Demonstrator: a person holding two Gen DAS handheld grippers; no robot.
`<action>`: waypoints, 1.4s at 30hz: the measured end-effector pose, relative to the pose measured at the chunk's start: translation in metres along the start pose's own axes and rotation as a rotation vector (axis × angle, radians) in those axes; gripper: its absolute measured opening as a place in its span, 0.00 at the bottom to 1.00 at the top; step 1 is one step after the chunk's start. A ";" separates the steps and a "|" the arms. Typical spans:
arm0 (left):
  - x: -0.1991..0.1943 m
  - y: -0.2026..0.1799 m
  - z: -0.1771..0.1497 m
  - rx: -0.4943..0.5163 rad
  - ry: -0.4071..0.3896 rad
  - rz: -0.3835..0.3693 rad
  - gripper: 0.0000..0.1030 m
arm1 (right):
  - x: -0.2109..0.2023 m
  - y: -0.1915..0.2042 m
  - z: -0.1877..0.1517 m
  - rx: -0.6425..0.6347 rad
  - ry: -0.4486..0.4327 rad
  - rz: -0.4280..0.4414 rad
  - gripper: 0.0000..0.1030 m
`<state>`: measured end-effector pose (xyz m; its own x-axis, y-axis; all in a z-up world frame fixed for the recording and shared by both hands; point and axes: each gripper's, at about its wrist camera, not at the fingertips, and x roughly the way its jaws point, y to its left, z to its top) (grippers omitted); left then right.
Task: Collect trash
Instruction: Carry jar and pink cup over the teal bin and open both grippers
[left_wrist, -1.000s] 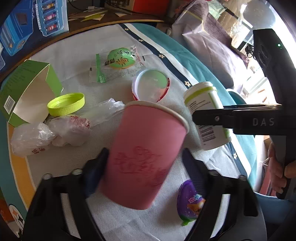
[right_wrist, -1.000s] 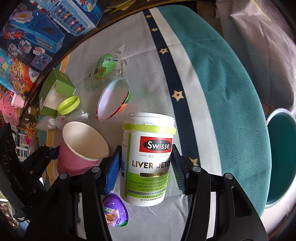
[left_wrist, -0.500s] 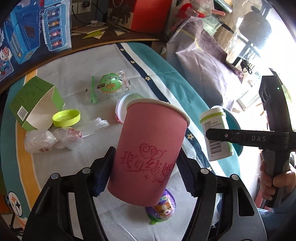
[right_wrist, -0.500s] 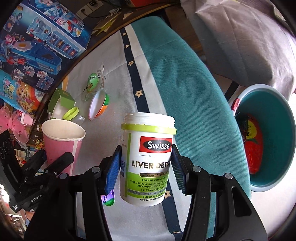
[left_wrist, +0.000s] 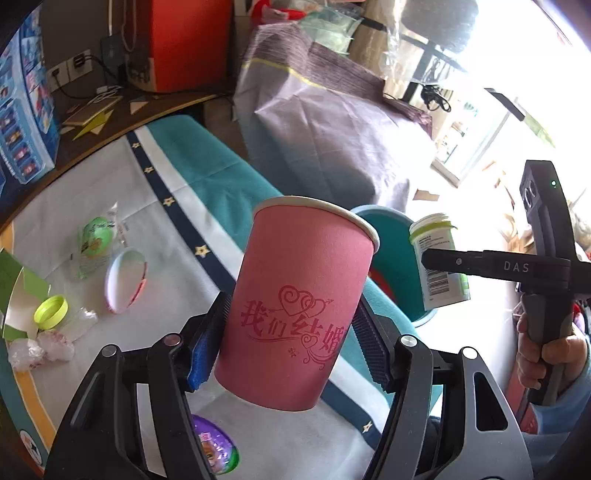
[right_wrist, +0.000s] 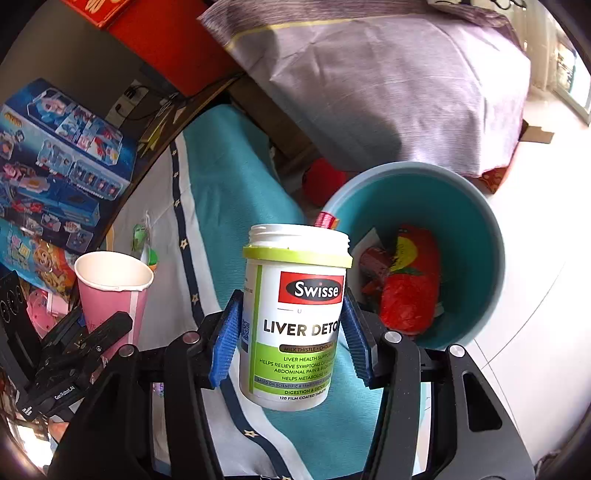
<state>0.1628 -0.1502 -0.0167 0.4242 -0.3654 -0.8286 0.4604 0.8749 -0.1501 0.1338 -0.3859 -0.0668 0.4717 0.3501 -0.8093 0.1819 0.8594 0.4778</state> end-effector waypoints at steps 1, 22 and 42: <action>0.004 -0.009 0.002 0.012 0.005 -0.005 0.65 | -0.005 -0.009 -0.001 0.015 -0.008 -0.002 0.48; 0.089 -0.133 0.038 0.188 0.126 -0.089 0.67 | -0.042 -0.120 -0.008 0.163 -0.058 -0.042 0.49; 0.112 -0.123 0.033 0.156 0.191 -0.071 0.93 | -0.022 -0.115 0.009 0.147 -0.023 -0.068 0.49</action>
<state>0.1792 -0.3094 -0.0729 0.2384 -0.3442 -0.9081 0.6048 0.7842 -0.1385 0.1103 -0.4959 -0.1011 0.4734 0.2830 -0.8341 0.3375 0.8165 0.4685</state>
